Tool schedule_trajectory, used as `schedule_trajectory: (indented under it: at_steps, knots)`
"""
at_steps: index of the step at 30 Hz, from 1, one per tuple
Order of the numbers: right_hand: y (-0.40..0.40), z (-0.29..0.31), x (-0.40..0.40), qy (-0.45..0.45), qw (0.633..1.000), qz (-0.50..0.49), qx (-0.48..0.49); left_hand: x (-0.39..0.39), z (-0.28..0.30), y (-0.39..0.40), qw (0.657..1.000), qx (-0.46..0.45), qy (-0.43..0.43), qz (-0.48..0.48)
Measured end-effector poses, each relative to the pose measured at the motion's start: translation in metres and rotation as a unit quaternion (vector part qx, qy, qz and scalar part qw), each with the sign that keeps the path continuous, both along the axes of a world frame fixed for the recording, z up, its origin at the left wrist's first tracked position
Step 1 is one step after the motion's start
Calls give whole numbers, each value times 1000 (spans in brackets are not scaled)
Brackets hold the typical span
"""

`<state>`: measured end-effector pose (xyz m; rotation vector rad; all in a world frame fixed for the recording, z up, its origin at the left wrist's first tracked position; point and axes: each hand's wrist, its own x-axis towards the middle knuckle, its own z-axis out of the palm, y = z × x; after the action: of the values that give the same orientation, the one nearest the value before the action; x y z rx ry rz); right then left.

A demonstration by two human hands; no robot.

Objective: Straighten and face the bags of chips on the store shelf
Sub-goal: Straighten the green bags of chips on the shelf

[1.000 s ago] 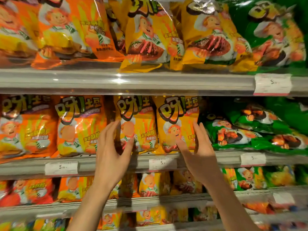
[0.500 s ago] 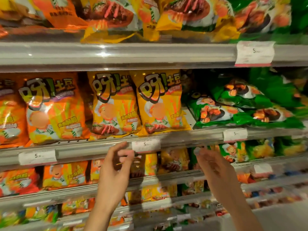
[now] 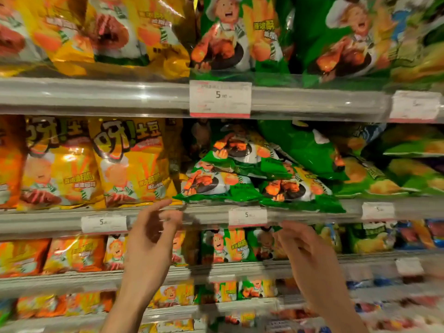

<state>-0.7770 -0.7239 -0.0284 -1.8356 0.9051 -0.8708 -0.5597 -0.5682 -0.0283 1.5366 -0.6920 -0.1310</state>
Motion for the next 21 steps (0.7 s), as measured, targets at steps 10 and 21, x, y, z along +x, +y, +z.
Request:
schedule_trajectory:
  at_steps: [10, 21]
  knots:
    - [-39, 48, -19, -23, 980, -73, -184, 3, 73, -58, 998, 4, -54, 18]
    - [-72, 92, 66, 77, 966, -5, -247, 28, 120, -113, 967, 224, -64, -99]
